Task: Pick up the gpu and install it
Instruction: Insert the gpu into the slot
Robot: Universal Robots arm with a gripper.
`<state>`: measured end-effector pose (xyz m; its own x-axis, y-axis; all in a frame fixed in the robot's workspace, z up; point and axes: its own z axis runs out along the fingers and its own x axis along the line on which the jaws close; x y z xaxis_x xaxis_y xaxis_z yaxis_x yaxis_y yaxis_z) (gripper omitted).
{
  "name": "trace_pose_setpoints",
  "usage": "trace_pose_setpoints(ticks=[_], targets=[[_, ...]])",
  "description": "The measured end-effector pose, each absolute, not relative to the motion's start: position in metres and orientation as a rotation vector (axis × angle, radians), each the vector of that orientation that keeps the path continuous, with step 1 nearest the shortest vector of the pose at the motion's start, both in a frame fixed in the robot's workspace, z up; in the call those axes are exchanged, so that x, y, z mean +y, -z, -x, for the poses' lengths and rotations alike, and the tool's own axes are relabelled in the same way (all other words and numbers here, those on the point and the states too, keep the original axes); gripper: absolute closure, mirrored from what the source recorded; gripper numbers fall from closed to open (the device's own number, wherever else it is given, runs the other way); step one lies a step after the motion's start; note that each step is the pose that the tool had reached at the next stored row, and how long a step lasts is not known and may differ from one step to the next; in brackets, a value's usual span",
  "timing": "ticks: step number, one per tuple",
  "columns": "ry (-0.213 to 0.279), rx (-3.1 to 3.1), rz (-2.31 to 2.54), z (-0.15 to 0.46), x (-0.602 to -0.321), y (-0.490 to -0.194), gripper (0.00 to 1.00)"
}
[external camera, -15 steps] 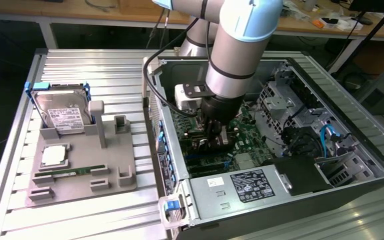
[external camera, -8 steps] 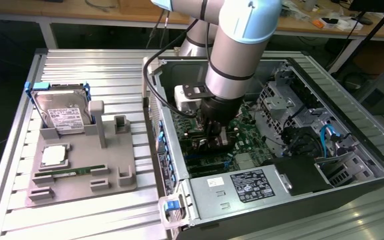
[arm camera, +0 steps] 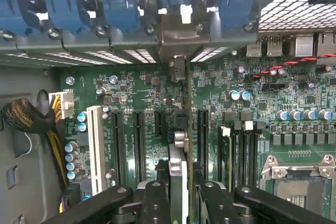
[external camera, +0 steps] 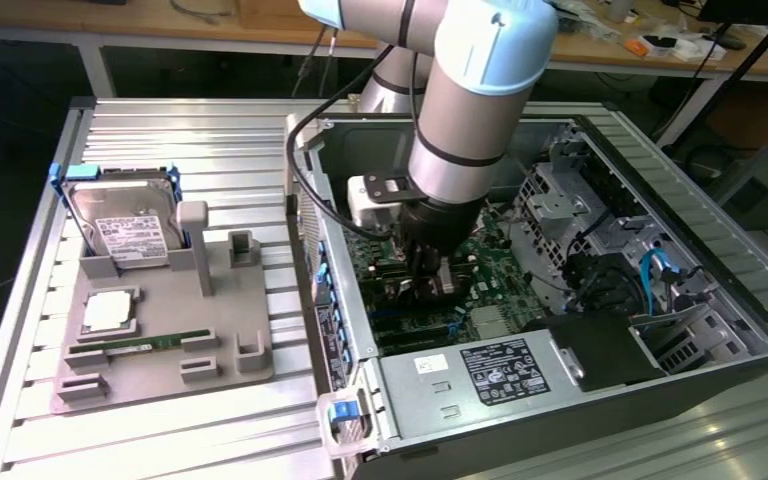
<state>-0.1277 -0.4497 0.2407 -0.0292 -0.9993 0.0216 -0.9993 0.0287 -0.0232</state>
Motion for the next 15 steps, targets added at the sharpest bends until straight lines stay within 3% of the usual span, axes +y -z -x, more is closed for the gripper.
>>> trace_pose_setpoints(ticks=[15], targets=[[0.050,2.252,2.188,0.1278,-0.4497,-0.2404,0.73]])
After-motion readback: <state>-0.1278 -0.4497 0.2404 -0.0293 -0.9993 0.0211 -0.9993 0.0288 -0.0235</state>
